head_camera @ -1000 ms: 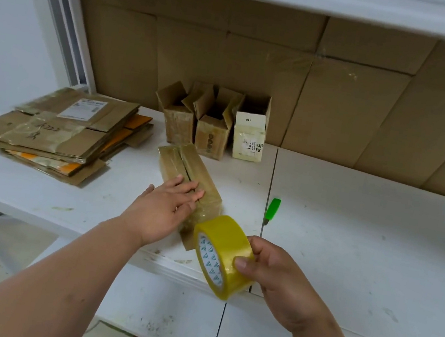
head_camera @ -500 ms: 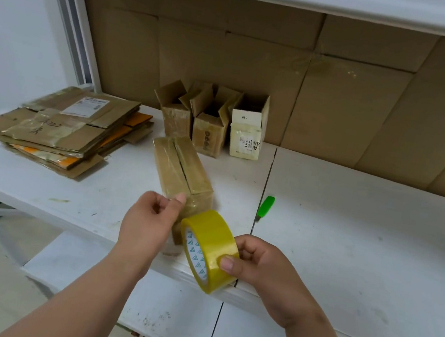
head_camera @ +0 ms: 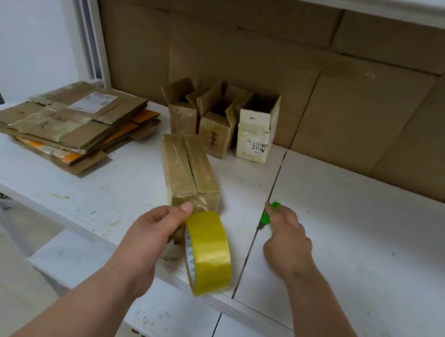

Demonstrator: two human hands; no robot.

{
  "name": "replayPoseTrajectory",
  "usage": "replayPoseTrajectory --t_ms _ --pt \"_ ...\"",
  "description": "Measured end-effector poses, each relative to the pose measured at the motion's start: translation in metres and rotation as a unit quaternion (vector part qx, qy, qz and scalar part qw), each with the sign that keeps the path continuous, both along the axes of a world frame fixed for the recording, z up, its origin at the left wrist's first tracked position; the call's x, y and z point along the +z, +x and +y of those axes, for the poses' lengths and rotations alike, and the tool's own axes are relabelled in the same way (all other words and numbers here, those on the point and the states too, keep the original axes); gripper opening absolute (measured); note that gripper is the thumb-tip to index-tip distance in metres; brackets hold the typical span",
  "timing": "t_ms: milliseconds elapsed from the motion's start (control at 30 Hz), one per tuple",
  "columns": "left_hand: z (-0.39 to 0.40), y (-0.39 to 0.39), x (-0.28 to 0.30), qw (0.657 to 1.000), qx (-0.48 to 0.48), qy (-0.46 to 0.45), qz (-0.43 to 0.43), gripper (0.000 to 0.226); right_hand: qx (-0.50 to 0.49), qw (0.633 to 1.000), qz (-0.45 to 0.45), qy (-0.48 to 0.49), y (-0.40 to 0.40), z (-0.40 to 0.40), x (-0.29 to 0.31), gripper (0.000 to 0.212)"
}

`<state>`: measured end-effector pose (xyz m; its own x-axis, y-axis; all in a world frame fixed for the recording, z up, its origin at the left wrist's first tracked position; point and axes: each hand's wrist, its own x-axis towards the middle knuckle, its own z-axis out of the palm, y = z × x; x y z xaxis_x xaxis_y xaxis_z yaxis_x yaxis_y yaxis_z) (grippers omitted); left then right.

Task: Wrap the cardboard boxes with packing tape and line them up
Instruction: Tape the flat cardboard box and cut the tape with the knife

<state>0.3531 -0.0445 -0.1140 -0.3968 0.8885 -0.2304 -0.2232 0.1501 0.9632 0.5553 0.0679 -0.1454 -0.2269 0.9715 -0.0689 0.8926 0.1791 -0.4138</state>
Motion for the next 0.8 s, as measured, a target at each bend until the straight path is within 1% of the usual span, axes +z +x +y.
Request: replayPoseTrajectory --t_ms 67,100,167,233,300,367,500,567,633,700,733,800 --pt "-0.002 -0.001 0.000 1.000 -0.004 -0.008 -0.007 0.063 0.005 0.996 -0.082 0.016 -0.003 0.009 -0.002 0.080" --pt "-0.003 0.000 0.000 1.000 -0.006 -0.008 -0.011 0.057 0.005 0.995 -0.097 0.028 -0.004 0.013 -0.003 0.076" --pt "-0.004 0.000 0.001 1.000 -0.010 -0.004 -0.021 0.050 -0.002 0.993 -0.101 0.060 -0.004 0.021 -0.005 0.062" --pt "-0.004 0.000 0.000 0.999 -0.007 0.001 -0.036 0.047 -0.010 0.989 -0.112 0.100 -0.003 0.024 -0.008 0.043" --pt "-0.004 0.000 -0.001 0.999 -0.002 0.000 -0.048 0.045 -0.016 0.987 -0.111 0.117 -0.002 0.024 -0.011 0.030" --pt "-0.004 0.000 -0.001 0.999 -0.001 0.001 -0.054 0.044 -0.015 0.989 -0.104 0.104 -0.002 0.019 -0.015 0.024" --pt "-0.006 0.001 -0.002 0.999 -0.008 -0.001 -0.050 0.045 -0.020 0.989 -0.112 0.089 -0.003 0.010 -0.018 0.019" --pt "-0.006 0.001 -0.002 0.999 -0.013 -0.001 -0.046 0.043 -0.023 0.995 -0.059 0.080 -0.003 0.007 -0.011 0.018" --pt "-0.007 0.001 -0.002 0.999 -0.013 -0.001 -0.045 0.040 -0.002 0.997 0.057 0.054 -0.006 0.001 0.005 0.021" --pt "-0.007 0.001 -0.002 0.999 -0.010 -0.003 -0.046 0.037 0.028 0.986 0.164 0.035 -0.014 -0.008 0.029 0.021" --pt "-0.007 0.001 -0.002 0.999 -0.010 -0.003 -0.046 0.037 0.044 0.980 0.194 0.021 -0.018 -0.013 0.043 0.019" --pt "-0.007 0.002 -0.003 0.999 -0.012 -0.003 -0.045 0.038 0.083 0.972 0.221 -0.014 -0.026 -0.023 0.064 0.014"
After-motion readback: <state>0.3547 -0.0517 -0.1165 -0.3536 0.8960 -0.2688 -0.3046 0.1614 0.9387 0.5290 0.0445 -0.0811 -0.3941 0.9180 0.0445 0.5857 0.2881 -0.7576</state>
